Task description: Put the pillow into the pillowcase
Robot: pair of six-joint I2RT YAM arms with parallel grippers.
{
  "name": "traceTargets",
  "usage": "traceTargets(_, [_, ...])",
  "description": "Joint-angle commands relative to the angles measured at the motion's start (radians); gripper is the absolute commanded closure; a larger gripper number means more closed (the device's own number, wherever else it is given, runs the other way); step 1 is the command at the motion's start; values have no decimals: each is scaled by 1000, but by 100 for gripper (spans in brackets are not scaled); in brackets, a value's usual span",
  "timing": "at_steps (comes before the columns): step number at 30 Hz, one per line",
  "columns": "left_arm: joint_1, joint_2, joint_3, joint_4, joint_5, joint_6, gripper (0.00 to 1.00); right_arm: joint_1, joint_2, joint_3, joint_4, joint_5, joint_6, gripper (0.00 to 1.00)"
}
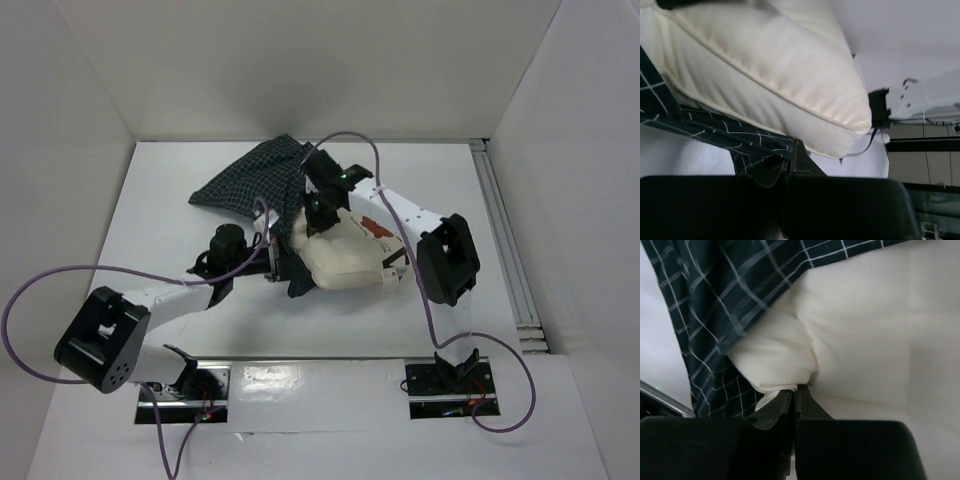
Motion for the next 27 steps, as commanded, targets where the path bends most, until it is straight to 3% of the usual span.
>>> traceTargets(1, [-9, 14, 254, 43, 113, 88, 100, -134, -5, 213, 127, 184, -6, 100])
traceTargets(3, [19, 142, 353, 82, 176, 52, 100, -174, 11, 394, 69, 203, -6, 100])
traceTargets(4, [43, 178, 415, 169, 281, -12, 100, -175, 21, 481, 48, 229, -6, 100])
traceTargets(5, [43, 196, 427, 372, 308, -164, 100, -137, 12, 482, 38, 258, -18, 100])
traceTargets(7, [43, 171, 407, 423, 297, -241, 100, -89, -17, 426, 69, 284, -18, 100])
traceTargets(9, [11, 126, 333, 465, 276, -278, 100, -1, -64, 172, 204, 367, 3, 100])
traceTargets(11, [-13, 70, 214, 376, 238, -212, 100, 14, -3, -3, 233, 375, 69, 100])
traceTargets(14, [-13, -9, 12, 376, 210, -169, 100, 45, 33, -160, 311, 335, 130, 100])
traceTargets(17, [-13, -82, -88, 235, 140, -139, 100, 81, -11, -238, 377, 338, 179, 100])
traceTargets(18, [-13, -139, -118, 66, 97, -97, 100, 103, -46, -275, 388, 347, 202, 100])
traceTargets(21, [-23, -245, -65, -231, -41, -2, 100, 131, -140, -312, 379, 324, 212, 100])
traceTargets(22, [-23, -315, -23, -476, -96, 67, 100, 144, -171, -324, 351, 324, 212, 90])
traceTargets(23, [-23, -343, 26, -588, -150, 104, 93, 145, -209, -337, 341, 335, 221, 75])
traceTargets(24, [-35, -362, 136, -683, -243, 140, 78, 157, -297, -375, 340, 345, 232, 44])
traceTargets(25, [-35, -362, 202, -862, -276, 208, 68, 157, -345, -395, 328, 359, 241, 31])
traceTargets(27, [-35, -327, 402, -1013, -371, 280, 52, 148, -437, -433, 296, 385, 264, 19])
